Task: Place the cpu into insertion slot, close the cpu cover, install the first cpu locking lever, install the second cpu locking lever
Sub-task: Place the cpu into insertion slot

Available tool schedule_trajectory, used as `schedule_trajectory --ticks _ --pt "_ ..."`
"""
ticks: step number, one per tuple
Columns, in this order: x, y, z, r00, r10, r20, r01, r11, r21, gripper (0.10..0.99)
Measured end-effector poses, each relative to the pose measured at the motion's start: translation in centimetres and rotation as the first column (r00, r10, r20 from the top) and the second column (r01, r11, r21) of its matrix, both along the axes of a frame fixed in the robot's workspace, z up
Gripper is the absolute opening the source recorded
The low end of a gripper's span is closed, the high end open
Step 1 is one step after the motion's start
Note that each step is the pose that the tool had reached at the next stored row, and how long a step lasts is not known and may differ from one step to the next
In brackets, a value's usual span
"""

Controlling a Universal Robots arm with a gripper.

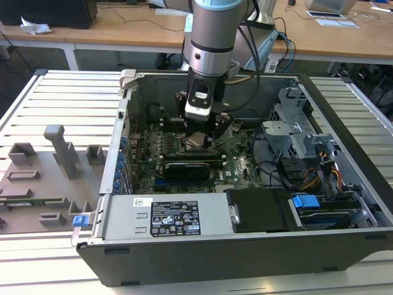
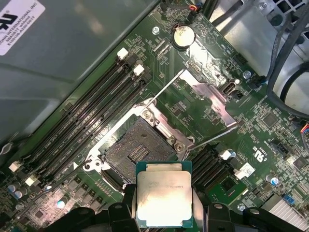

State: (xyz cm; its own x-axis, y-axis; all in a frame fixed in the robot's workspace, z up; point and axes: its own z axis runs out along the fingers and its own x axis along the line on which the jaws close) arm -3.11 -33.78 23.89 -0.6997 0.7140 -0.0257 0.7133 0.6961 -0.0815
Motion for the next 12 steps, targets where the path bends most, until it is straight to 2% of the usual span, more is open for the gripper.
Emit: schedule_trajectory --ticks 12 --pt "0.0 0.0 -0.01 0.9981 -0.062 0.0003 0.062 0.998 -0.008 0.541"
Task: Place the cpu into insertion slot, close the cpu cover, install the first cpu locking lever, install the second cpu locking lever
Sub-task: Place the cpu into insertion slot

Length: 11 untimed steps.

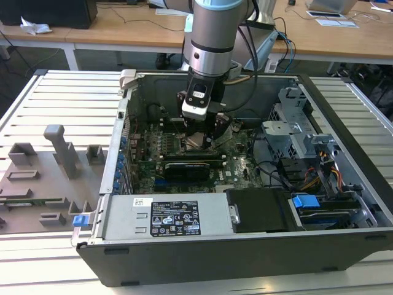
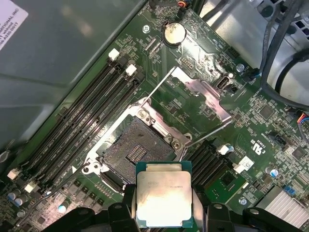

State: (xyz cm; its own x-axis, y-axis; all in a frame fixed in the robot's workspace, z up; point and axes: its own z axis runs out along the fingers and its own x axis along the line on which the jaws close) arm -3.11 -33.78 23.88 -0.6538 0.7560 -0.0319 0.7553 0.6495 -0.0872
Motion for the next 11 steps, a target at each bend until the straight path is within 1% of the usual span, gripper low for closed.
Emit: schedule_trajectory --ticks 6,11 --pt "0.0 0.0 -0.01 0.9997 -0.023 0.0001 0.023 0.9997 -0.003 0.541" --pt "0.0 0.0 -0.01 0.9985 -0.055 0.0003 0.055 0.9985 -0.009 0.541"
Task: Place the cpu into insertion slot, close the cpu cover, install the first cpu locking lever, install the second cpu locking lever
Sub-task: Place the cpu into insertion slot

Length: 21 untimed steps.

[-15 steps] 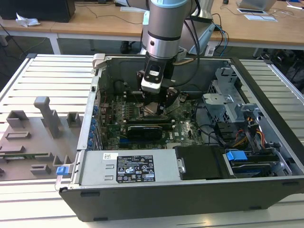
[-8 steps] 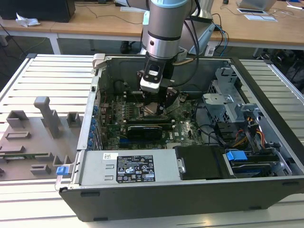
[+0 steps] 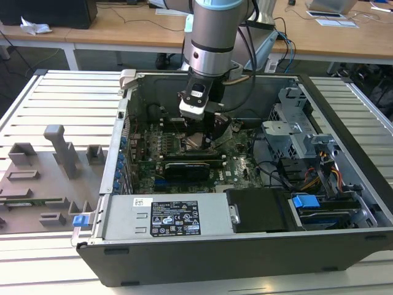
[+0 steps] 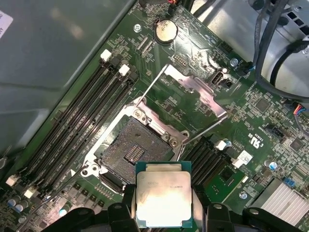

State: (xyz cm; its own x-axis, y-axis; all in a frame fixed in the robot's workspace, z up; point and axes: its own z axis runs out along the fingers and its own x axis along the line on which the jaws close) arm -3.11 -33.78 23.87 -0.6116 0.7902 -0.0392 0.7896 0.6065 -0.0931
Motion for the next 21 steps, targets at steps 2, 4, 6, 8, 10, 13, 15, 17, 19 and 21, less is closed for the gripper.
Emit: schedule_trajectory --ticks 2,4,6,8,10,13,15,17,19,21 --pt "0.0 0.0 0.0 0.9998 -0.022 0.0 0.022 0.9998 -0.004 0.541" --pt "0.03 0.0 -0.01 0.9994 -0.036 0.0001 0.036 0.9994 -0.005 0.541" --pt "0.22 0.2 -0.01 0.9993 -0.038 0.0001 0.038 0.9993 -0.005 0.541" --pt "0.29 0.44 -0.02 0.9993 -0.038 0.0001 0.038 0.9993 -0.005 0.541" --pt "0.33 0.84 -0.02 0.9993 -0.038 0.0 0.038 0.9993 -0.005 0.541" --pt "0.36 1.43 -0.02 0.9993 -0.038 0.0001 0.038 0.9993 -0.005 0.541" --pt "0.38 1.81 -0.02 0.9993 -0.038 0.0001 0.038 0.9993 -0.005 0.541" --pt "0.39 2.21 -0.03 0.9993 -0.038 0.0001 0.038 0.9993 -0.005 0.541" --pt "0.4 2.26 -0.02 0.9993 -0.038 0.0001 0.038 0.9993 -0.005 0.541" --pt "0.4 2.27 -0.02 0.9993 -0.038 0.0 0.038 0.9993 -0.005 0.541"
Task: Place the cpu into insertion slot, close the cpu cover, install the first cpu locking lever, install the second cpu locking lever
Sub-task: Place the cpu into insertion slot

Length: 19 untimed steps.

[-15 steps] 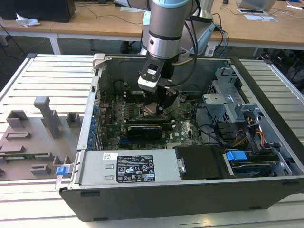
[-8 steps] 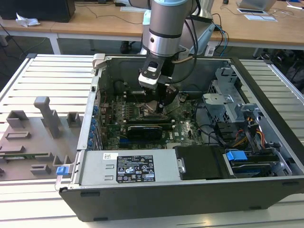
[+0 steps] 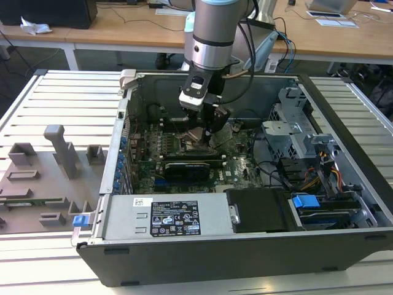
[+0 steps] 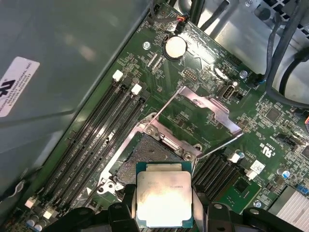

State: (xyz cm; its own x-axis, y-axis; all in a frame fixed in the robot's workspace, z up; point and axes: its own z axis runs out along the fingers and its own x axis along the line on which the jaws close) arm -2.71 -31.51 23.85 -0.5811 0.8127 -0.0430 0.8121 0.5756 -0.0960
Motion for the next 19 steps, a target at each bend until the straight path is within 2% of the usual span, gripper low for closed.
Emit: schedule_trajectory --ticks 8,19 --pt "0.0 0.0 -0.03 0.9971 -0.076 0.0001 0.076 0.9971 0.0 0.541" --pt "0.0 0.0 -0.05 0.9877 -0.156 0.0001 0.156 0.9877 0.0 0.541"
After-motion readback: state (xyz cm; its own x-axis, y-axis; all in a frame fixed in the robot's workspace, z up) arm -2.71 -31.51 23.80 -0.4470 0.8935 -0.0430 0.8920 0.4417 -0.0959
